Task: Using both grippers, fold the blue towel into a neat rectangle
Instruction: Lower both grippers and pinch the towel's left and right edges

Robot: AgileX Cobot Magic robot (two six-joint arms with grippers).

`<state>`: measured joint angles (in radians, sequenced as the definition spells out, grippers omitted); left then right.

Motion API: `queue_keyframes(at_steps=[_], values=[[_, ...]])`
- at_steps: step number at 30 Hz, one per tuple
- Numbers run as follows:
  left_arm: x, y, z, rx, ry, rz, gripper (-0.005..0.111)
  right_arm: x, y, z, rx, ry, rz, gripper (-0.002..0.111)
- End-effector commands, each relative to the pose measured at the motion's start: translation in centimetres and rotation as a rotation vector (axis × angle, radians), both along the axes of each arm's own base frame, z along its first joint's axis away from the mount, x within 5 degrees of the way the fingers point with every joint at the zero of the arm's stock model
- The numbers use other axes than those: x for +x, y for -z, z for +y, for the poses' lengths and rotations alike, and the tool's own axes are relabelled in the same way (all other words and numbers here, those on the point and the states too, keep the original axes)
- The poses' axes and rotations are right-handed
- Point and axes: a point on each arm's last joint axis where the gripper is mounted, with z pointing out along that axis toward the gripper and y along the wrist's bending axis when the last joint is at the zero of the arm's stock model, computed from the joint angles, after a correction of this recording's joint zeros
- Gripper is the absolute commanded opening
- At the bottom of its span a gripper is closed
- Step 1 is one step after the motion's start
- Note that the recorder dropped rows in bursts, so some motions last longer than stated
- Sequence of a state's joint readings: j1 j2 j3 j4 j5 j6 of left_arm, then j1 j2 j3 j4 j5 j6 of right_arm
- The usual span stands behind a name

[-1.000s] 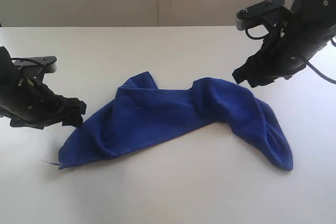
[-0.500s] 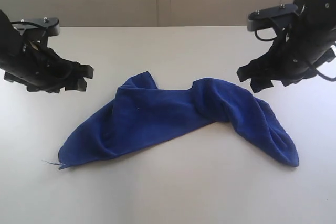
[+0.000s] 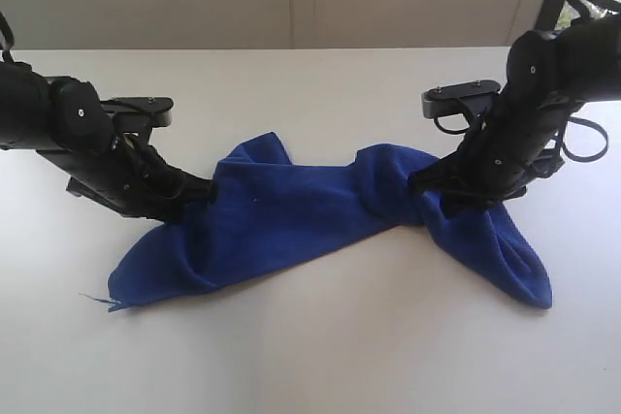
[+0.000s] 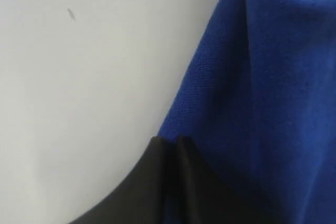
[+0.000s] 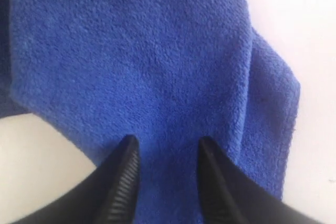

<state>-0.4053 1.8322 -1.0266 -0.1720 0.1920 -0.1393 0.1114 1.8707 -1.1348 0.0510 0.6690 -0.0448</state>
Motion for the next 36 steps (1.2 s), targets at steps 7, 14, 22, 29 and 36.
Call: queue_keyframes(at_steps=[7,14,22,29,36], values=[[-0.1,1.6,0.2,0.048,0.028,0.067,0.0,-0.4,-1.0,-0.5,-0.056,-0.062,0.011,0.0],[0.3,-1.8,3.1,0.052,-0.022,0.0,0.0,-1.5,-5.7,-1.2,-0.115,-0.055,-0.104,0.0],[-0.2,-5.5,5.1,0.091,-0.024,-0.084,0.0,-2.3,-7.7,-1.3,-0.111,-0.05,-0.147,0.0],[-0.6,-5.3,5.2,0.102,-0.019,-0.039,0.0,-2.7,-7.3,-1.2,-0.092,-0.031,-0.095,0.007],[-1.0,-6.9,5.1,0.054,-0.043,-0.08,0.05,-4.0,-4.7,0.0,0.039,-0.084,-0.01,0.049]])
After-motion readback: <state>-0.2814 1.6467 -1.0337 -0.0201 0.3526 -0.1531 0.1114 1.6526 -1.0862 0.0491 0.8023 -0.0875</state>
